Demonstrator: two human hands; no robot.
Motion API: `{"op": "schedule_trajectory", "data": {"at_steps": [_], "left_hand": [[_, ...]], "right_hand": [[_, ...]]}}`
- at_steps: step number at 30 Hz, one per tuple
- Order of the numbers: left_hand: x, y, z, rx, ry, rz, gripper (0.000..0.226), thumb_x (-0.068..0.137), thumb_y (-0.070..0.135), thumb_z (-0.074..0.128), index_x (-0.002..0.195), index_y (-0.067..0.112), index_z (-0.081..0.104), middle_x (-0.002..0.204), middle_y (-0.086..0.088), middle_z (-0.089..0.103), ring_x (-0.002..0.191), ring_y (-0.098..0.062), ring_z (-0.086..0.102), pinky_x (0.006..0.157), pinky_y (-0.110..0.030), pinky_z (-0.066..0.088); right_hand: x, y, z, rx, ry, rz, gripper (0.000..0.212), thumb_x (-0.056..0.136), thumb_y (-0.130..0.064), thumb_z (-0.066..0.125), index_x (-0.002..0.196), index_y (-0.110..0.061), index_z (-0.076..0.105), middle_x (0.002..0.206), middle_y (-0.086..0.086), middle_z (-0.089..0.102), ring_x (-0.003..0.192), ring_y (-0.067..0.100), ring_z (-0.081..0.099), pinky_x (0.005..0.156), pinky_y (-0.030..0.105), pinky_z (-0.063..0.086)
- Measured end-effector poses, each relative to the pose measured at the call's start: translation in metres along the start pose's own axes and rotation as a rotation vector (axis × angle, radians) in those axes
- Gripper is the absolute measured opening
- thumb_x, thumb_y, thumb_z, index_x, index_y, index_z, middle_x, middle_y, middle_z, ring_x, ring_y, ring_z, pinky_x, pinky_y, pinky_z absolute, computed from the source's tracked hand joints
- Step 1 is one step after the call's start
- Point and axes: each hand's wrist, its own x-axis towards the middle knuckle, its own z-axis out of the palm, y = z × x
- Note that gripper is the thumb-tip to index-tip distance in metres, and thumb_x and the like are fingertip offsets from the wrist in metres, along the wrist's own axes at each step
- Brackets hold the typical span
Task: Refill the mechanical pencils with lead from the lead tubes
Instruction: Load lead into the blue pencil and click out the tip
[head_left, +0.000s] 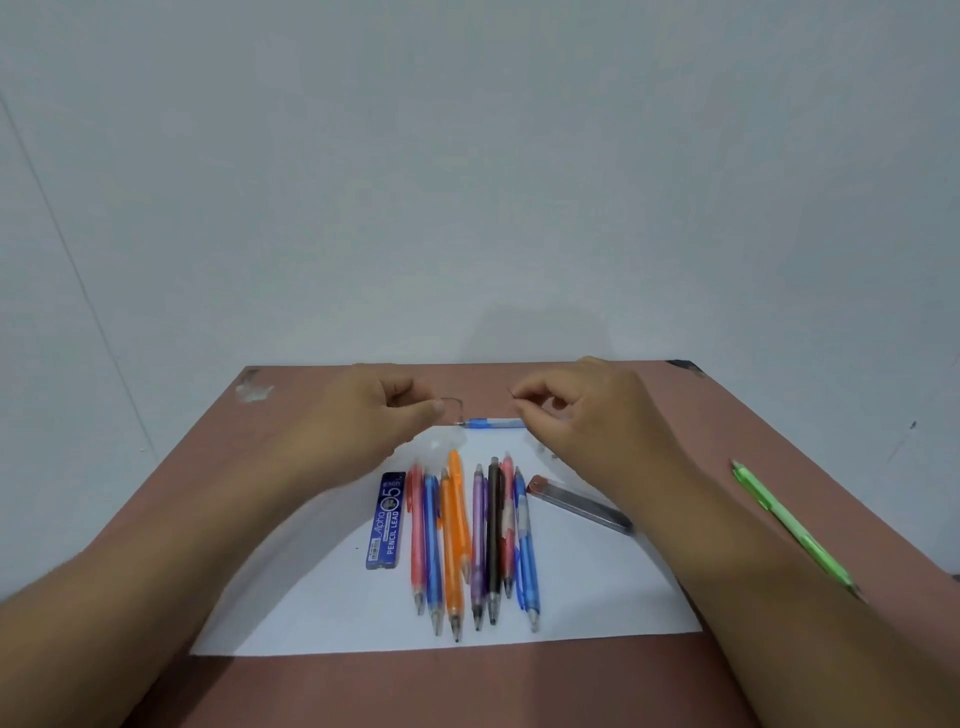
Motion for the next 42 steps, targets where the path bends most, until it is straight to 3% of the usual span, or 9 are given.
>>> {"op": "schedule_trajectory", "data": {"at_steps": [2,7,15,18,22,27,33,40,42], "left_hand": [[0.006,0.012,0.001,0.186,-0.038,0.038,0.018,0.094,0.044,0.066,0.091,0.026,0.069,0.079,0.017,0.069,0.074,0.001,0.063,0.053,-0.01,0.041],[0.029,0.032,0.022,0.484,-0.096,0.191,0.009,0.097,0.032,0.065,0.105,0.029,0.069,0.104,0.013,0.068,0.087,-0.004,0.06,0.067,-0.014,0.042],[0.065,0.049,0.038,0.668,-0.299,0.189,0.031,0.096,0.044,0.063,0.122,0.028,0.064,0.125,0.006,0.063,0.106,-0.014,0.057,0.092,-0.029,0.048],[0.073,0.046,0.039,0.719,-0.293,0.197,0.031,0.096,0.043,0.063,0.123,0.028,0.065,0.119,0.007,0.062,0.101,-0.014,0.056,0.087,-0.027,0.047],[0.08,0.035,0.041,0.718,-0.288,0.205,0.021,0.092,0.045,0.067,0.108,0.032,0.072,0.106,0.014,0.068,0.095,-0.008,0.061,0.09,-0.032,0.054],[0.08,0.021,0.041,0.696,-0.204,0.238,0.019,0.096,0.036,0.065,0.108,0.025,0.075,0.103,0.009,0.07,0.091,-0.009,0.061,0.085,-0.03,0.053],[0.063,-0.004,0.027,0.653,-0.005,0.136,0.017,0.096,0.044,0.064,0.1,0.028,0.066,0.093,0.01,0.062,0.079,-0.008,0.057,0.061,-0.021,0.039],[0.02,-0.008,0.008,0.733,0.133,0.191,0.011,0.1,0.042,0.053,0.1,0.032,0.057,0.089,0.013,0.062,0.07,-0.002,0.054,0.055,-0.01,0.031],[0.012,-0.011,0.009,0.655,0.151,0.22,0.009,0.099,0.037,0.055,0.098,0.029,0.056,0.091,0.01,0.065,0.076,-0.006,0.058,0.064,-0.018,0.044]], "right_hand": [[0.0,0.001,-0.003,0.086,0.047,0.064,0.01,0.091,-0.021,0.073,0.094,-0.027,0.08,0.082,-0.019,0.071,0.082,0.003,0.064,0.074,0.023,0.055],[0.001,0.001,-0.007,0.288,0.243,0.222,0.006,0.089,-0.019,0.076,0.089,-0.022,0.08,0.078,-0.02,0.072,0.076,-0.002,0.065,0.07,0.009,0.05],[0.002,0.007,-0.008,0.288,0.284,0.221,0.006,0.09,-0.017,0.074,0.091,-0.019,0.08,0.079,-0.015,0.073,0.078,0.0,0.066,0.07,0.012,0.052],[0.003,0.006,-0.007,0.295,0.277,0.216,0.006,0.09,-0.017,0.074,0.092,-0.018,0.08,0.079,-0.015,0.073,0.079,0.002,0.067,0.071,0.014,0.054],[0.003,0.005,-0.008,0.305,0.271,0.219,0.006,0.091,-0.018,0.074,0.092,-0.02,0.08,0.079,-0.017,0.072,0.079,0.001,0.067,0.07,0.012,0.053],[0.003,0.005,-0.009,0.332,0.28,0.239,0.007,0.09,-0.018,0.074,0.09,-0.021,0.08,0.079,-0.017,0.073,0.079,0.0,0.067,0.07,0.011,0.052],[0.002,0.002,-0.012,0.396,0.301,0.264,0.009,0.09,-0.018,0.074,0.087,-0.025,0.078,0.08,-0.017,0.073,0.082,0.001,0.066,0.071,0.012,0.052],[-0.004,-0.02,-0.014,0.554,0.25,0.24,0.014,0.089,-0.017,0.076,0.085,-0.03,0.076,0.081,-0.016,0.074,0.08,0.006,0.068,0.071,0.013,0.053],[-0.006,-0.026,-0.016,0.577,0.238,0.209,0.009,0.089,-0.016,0.076,0.087,-0.025,0.078,0.082,-0.015,0.074,0.081,0.007,0.069,0.071,0.015,0.055]]}}
